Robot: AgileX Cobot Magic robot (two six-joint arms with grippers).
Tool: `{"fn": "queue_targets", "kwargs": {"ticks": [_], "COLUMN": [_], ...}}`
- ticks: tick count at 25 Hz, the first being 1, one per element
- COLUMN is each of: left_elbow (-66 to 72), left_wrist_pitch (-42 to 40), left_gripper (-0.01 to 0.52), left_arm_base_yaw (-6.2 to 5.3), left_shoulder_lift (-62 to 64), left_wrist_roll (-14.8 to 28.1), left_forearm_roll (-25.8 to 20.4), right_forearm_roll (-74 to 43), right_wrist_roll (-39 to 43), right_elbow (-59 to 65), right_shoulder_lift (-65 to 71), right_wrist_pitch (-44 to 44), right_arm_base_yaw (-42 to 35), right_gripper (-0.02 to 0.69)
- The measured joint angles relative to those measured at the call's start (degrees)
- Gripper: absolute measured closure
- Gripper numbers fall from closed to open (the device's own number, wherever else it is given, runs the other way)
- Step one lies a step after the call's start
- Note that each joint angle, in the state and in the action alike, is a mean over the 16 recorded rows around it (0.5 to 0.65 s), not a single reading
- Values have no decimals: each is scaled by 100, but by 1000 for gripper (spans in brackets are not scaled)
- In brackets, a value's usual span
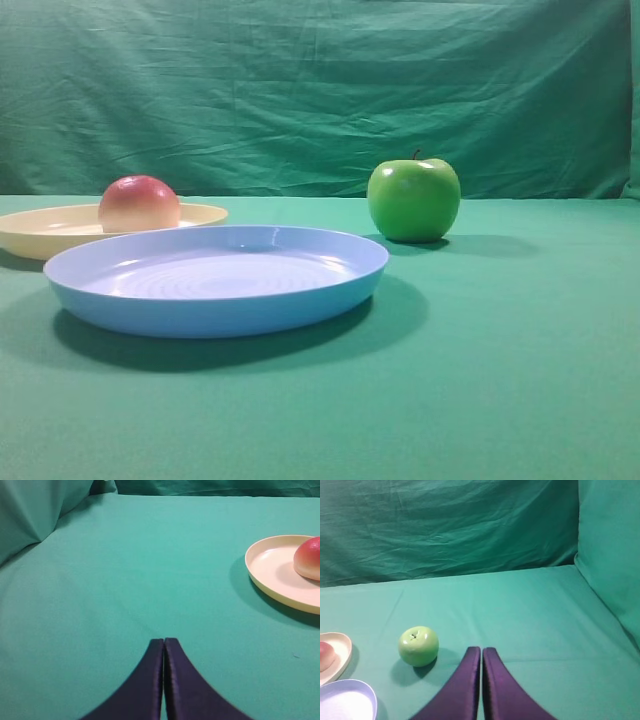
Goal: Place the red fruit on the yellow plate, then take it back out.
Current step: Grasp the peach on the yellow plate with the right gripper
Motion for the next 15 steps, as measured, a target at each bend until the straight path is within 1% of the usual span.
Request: {"fn": "queue_targets", "kwargs": {"ticks": [7, 15], "left_elbow": [0, 0], "left_wrist_pitch": [0, 0], "left_gripper": [514, 514], "left_arm_base_yaw": [0, 0], "left_shoulder_lift": [0, 0], "left_wrist_roll": [0, 0], "left_forearm_roll": [0, 0], "right_forearm_roll": [72, 102], "right_wrist_roll": [-532, -1107], "right_elbow": [-303, -1120], "right_shoulder_lift": [727, 2544], "right_wrist_pitch": [114, 350], "right_arm_base_yaw": [289, 1088], "right_gripper": [665, 665]}}
